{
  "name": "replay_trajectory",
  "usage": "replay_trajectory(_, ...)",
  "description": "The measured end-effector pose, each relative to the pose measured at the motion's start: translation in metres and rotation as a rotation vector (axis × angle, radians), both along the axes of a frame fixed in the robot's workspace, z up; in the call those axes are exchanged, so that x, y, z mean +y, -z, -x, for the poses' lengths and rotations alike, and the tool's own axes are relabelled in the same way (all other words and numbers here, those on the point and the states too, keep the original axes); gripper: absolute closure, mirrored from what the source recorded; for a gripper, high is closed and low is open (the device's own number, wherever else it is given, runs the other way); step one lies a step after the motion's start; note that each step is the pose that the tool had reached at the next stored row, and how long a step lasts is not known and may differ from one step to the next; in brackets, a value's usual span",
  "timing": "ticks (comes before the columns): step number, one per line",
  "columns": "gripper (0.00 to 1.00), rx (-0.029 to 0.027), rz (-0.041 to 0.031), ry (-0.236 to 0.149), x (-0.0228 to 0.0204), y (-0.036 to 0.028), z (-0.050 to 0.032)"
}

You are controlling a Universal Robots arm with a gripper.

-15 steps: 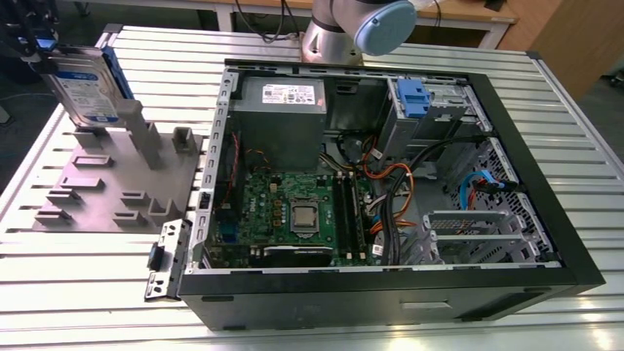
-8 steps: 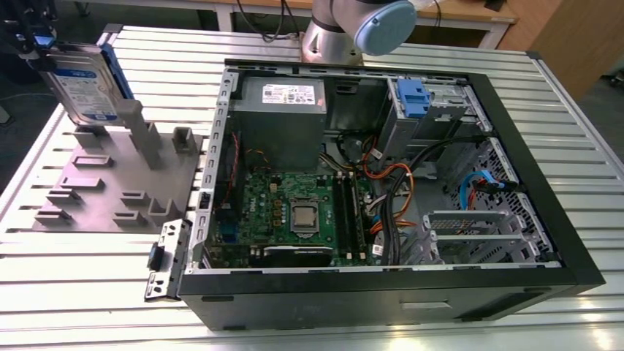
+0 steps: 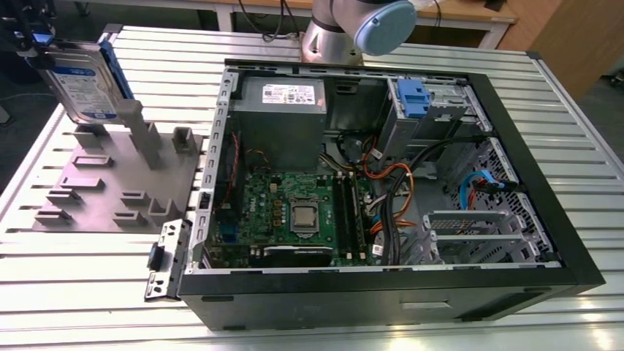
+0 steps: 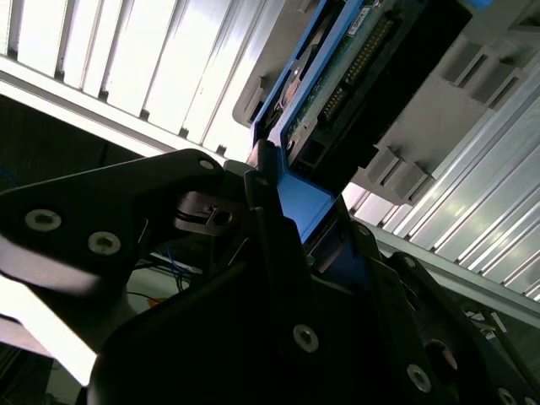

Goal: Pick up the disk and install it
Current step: 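Pick up the disk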

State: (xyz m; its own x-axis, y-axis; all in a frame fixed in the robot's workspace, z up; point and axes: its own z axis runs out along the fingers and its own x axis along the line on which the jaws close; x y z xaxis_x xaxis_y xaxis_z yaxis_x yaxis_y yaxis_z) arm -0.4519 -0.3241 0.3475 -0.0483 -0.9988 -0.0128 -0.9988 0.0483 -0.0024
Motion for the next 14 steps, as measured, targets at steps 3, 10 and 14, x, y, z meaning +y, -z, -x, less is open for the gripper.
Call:
replay_trajectory(3, 0.64, 0.0002, 0.0000, 0.000, 0.0000, -0.0006, 0.0000)
replay_trajectory(10, 0.64, 0.0002, 0.0000, 0.000, 0.0000, -0.0012, 0.0000)
replay_trajectory(14, 0.64, 0.0001, 0.0000, 0.000, 0.0000, -0.0012, 0.0000)
